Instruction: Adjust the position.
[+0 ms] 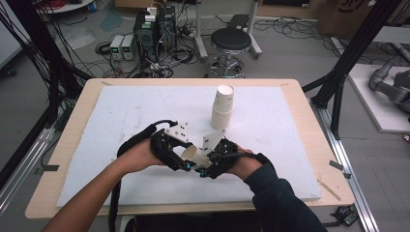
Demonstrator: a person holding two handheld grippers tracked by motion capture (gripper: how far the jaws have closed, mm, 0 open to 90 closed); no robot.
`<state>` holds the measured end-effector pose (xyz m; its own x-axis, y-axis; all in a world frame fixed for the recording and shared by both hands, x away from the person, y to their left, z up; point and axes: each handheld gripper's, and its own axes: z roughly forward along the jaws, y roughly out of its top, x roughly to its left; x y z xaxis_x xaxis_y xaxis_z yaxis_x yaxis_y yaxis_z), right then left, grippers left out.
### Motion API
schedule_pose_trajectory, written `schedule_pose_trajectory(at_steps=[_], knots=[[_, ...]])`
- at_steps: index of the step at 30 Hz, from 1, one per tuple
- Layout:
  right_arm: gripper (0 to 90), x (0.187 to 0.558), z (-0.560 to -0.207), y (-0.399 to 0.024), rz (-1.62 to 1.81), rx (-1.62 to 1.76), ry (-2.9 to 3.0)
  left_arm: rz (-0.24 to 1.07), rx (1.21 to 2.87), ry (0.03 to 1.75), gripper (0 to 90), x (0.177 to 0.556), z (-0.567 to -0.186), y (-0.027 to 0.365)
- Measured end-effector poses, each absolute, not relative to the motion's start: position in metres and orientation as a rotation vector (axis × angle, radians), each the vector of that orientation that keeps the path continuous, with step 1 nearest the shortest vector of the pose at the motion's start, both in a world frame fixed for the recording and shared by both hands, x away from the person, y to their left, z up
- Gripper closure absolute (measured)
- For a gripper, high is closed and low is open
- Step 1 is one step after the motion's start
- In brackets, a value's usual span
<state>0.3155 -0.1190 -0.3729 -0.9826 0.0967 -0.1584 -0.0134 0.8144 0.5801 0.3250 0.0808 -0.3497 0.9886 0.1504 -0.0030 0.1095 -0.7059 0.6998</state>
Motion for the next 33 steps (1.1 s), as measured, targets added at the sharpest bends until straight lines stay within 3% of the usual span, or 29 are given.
schedule_pose_trajectory(at_steps=[11,15,19,33], knots=[[36.8,0.316,-0.377,-0.12,0.923,0.103,2.839,0.078,2.324,0.178,32.6,0.323,-0.352,0.081],[37.2,0.317,-0.378,-0.122,0.906,0.121,2.837,0.116,2.243,0.149,26.6,0.322,-0.354,0.088],[37.0,0.318,-0.379,-0.133,0.937,0.195,2.827,0.134,2.11,0.211,20.3,0.323,-0.355,0.107],[34.9,0.314,-0.395,-0.193,1.191,0.438,2.649,0.238,1.79,0.475,19.3,0.318,-0.388,0.165]])
